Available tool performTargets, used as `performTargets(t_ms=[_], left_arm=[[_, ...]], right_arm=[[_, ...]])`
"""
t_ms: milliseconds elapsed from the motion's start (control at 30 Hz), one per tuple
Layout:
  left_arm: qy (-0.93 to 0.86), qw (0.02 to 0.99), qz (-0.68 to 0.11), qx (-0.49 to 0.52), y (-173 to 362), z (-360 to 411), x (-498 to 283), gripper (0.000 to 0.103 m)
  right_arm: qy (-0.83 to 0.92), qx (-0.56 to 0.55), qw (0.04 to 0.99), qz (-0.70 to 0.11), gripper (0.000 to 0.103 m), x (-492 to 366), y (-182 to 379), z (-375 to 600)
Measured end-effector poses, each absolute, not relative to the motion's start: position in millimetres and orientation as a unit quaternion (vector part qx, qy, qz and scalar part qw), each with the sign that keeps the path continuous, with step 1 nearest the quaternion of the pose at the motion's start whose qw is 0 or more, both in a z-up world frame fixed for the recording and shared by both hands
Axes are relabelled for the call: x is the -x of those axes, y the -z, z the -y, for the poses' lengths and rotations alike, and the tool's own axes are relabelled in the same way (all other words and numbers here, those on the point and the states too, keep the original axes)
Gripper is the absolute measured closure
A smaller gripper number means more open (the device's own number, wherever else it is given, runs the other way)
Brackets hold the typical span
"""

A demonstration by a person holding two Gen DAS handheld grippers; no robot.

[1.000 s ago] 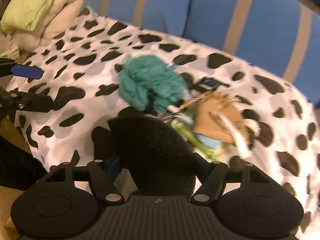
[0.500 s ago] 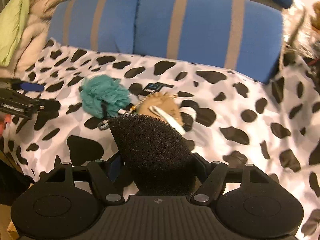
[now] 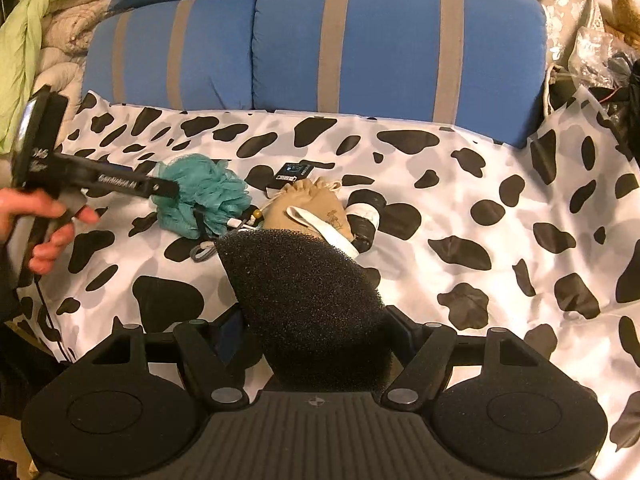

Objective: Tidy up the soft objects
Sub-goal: 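Grasp the teal mesh sponge with the left gripper while the right holds the black sponge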

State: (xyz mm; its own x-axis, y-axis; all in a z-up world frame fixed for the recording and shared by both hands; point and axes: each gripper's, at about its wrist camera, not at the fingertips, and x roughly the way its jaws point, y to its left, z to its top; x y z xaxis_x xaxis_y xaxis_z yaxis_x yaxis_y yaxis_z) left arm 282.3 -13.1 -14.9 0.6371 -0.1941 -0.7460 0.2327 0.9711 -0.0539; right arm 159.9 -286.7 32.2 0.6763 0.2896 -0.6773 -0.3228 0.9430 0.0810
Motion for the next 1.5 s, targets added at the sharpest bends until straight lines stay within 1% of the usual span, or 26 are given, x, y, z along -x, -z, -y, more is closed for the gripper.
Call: performTargets(t_ms=[233, 400, 433, 567, 633, 667, 733, 833, 933, 1100, 1400, 1500], left_arm=[[0.115, 0.890, -0.442, -0.004, 35, 21, -310, 0.000], [0.105, 0.884, -0.455, 0.027, 46, 20, -321, 0.001], [0.102, 0.882, -0.458, 0.034, 48, 19, -322, 0.011], [0.100, 0.877, -0.466, 0.051, 50, 18, -323, 0.031], [0.102, 0.881, -0.460, 0.042, 46, 20, -319, 0.045], [0.103, 0.882, -0.457, 0.039, 45, 20, -318, 0.047], [0.107, 0.884, -0.454, 0.035, 42, 20, -315, 0.055], [0.106, 0.885, -0.452, 0.036, 39, 19, -312, 0.061], [0.111, 0.890, -0.442, 0.025, 34, 19, -306, 0.065], [0.114, 0.898, -0.423, 0.031, 23, 10, -295, 0.070], [0.132, 0.911, -0.389, 0.037, -4, -2, -264, 0.071], [0.135, 0.915, -0.381, 0.018, -9, -1, -252, 0.071]], right_arm=[[-0.157, 0.016, 0.914, -0.374, 0.027, -169, -31, 293], [-0.155, 0.012, 0.913, -0.377, 0.027, -174, -29, 294], [-0.156, 0.014, 0.913, -0.377, 0.027, -175, -29, 293], [-0.164, 0.023, 0.911, -0.376, 0.027, -175, -29, 289], [-0.168, 0.028, 0.911, -0.376, 0.027, -174, -28, 287], [-0.169, 0.031, 0.911, -0.375, 0.027, -174, -28, 286], [-0.167, 0.034, 0.911, -0.374, 0.027, -174, -28, 285], [-0.160, 0.030, 0.913, -0.375, 0.027, -175, -27, 286], [-0.156, 0.027, 0.914, -0.375, 0.027, -177, -27, 287], [-0.149, 0.023, 0.916, -0.373, 0.027, -179, -27, 288], [-0.136, 0.020, 0.921, -0.364, 0.027, -176, -28, 286], [-0.136, 0.015, 0.921, -0.365, 0.027, -174, -29, 285]])
